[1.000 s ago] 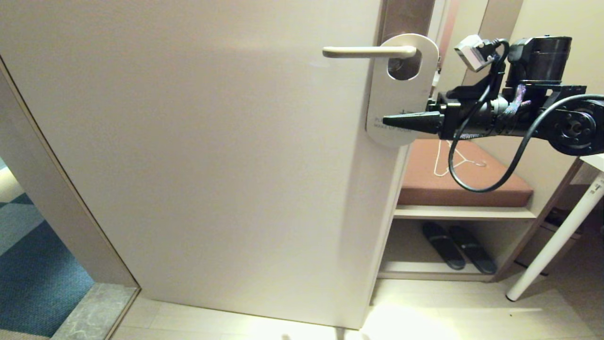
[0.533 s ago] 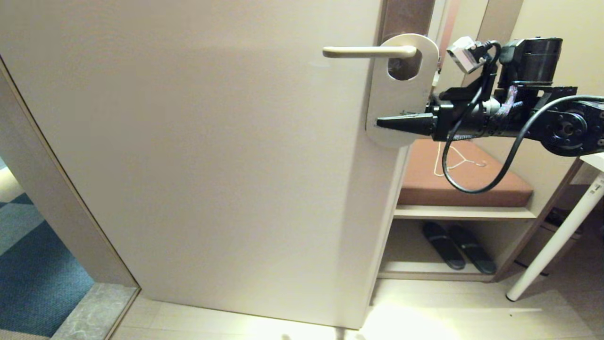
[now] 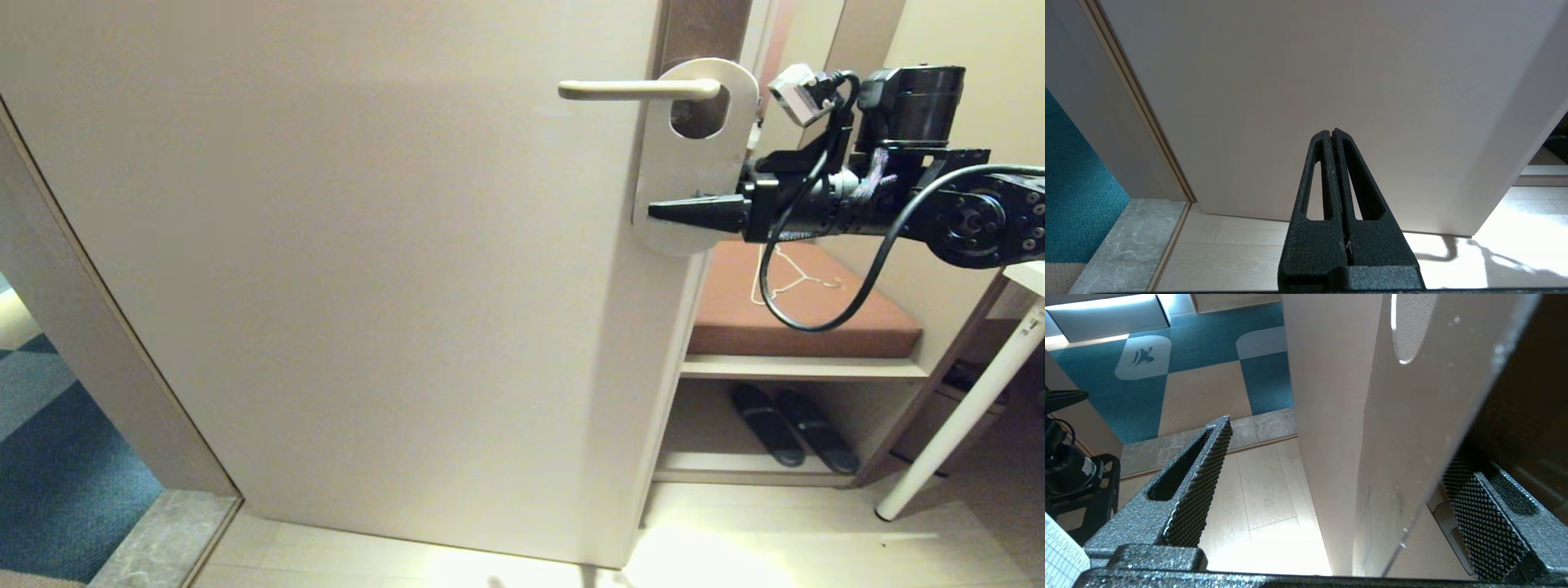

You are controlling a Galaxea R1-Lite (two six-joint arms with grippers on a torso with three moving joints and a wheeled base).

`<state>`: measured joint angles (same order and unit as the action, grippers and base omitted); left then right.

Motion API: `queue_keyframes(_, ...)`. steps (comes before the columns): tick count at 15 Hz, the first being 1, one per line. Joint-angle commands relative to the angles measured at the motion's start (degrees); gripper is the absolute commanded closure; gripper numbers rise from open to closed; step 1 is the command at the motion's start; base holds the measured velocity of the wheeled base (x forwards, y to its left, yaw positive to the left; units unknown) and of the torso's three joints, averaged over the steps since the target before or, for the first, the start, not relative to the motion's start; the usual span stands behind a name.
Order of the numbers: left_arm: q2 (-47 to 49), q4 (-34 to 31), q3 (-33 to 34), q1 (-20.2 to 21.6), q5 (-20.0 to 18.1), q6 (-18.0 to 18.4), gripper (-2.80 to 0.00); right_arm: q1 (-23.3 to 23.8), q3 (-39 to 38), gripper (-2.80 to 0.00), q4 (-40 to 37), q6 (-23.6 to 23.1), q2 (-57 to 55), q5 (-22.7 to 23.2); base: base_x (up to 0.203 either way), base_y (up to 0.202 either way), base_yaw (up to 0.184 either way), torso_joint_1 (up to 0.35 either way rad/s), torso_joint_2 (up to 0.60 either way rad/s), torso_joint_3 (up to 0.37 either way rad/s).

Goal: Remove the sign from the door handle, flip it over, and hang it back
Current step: Take down the sign

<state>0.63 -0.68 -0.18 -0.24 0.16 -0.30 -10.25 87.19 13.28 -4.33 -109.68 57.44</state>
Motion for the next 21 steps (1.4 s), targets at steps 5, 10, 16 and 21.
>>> queue_keyframes(5, 0.1, 0.0, 0.0, 0.0, 0.0, 0.0, 0.0, 0.0, 0.7, 0.0, 0.2, -0.1, -0.7, 0.1, 0.0, 0.0, 0.0, 0.0, 0.0, 0.0)
queue_keyframes(10, 0.1, 0.0, 0.0, 0.0, 0.0, 0.0, 0.0, 0.0, 1.0, 0.0, 0.2, -0.1, -0.6, 0.1, 0.0, 0.0, 0.0, 0.0, 0.0, 0.0)
queue_keyframes(16, 0.1, 0.0, 0.0, 0.0, 0.0, 0.0, 0.0, 0.0, 2.2, 0.0, 0.1, -0.2, -0.7, 0.0, 0.0, 0.0, 0.0, 0.0, 0.0, 0.0)
queue_keyframes(21, -0.2, 0.0, 0.0, 0.0, 0.0, 0.0, 0.0, -0.3, 1.9, 0.0, 0.1, -0.2, -0.3, -0.9, 0.0, 0.0, 0.0, 0.0, 0.0, 0.0)
